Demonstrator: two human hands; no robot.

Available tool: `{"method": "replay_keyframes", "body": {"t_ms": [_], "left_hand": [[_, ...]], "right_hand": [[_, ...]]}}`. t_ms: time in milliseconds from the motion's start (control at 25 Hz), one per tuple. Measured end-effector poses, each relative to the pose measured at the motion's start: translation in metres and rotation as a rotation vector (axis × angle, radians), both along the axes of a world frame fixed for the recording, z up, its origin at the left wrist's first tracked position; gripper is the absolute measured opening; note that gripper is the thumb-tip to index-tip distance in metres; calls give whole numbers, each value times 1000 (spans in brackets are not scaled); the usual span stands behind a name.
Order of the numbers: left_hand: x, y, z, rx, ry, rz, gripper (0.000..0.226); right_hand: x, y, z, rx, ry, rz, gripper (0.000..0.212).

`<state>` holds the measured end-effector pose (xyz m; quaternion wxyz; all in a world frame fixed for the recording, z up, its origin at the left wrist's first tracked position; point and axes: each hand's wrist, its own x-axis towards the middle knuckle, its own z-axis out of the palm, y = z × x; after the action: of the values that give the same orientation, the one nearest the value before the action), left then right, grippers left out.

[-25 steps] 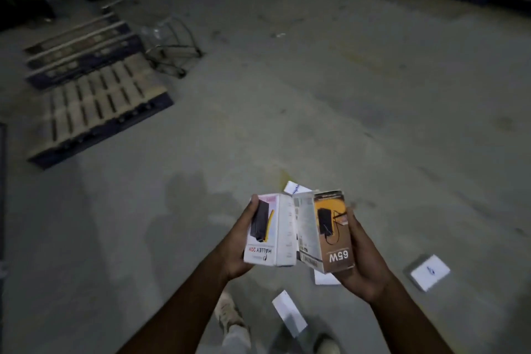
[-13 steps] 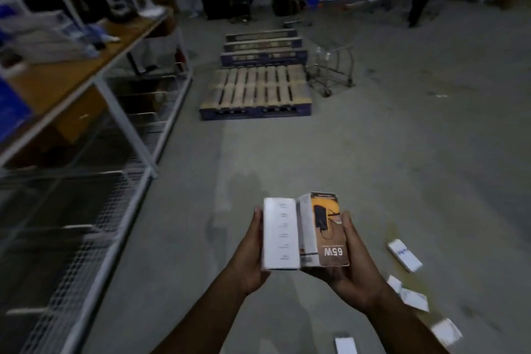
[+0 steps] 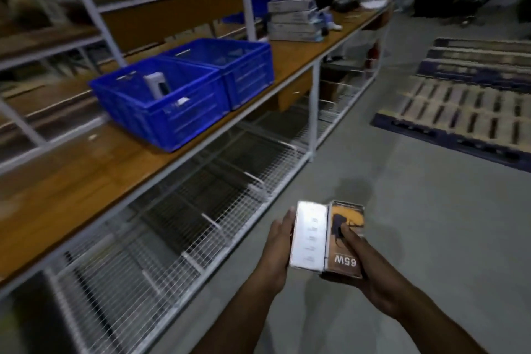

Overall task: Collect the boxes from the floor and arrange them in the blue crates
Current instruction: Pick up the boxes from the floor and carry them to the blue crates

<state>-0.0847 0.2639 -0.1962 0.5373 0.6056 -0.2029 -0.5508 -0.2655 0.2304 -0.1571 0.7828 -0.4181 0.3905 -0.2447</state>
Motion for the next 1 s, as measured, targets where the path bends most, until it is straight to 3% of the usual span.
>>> {"method": "replay_keyframes", "body": {"t_ms": [240, 520, 600, 760, 1000], "left_hand": [[103, -22, 34, -187, -92, 206, 88], [204, -110, 101, -324, -351, 169, 83], [229, -138, 120, -334, -496, 200, 79], [279, -175, 143, -336, -682, 296, 86], [365, -226, 168, -305, -815, 446, 88]], "right_hand": [[136, -88, 15, -145, -67, 230, 46], [273, -220, 52, -366, -151, 345, 45], [307, -256, 72, -413, -109, 352, 46], [374, -305, 106, -545, -95, 322, 70], [468, -359, 149, -730, -59, 140, 47]]}}
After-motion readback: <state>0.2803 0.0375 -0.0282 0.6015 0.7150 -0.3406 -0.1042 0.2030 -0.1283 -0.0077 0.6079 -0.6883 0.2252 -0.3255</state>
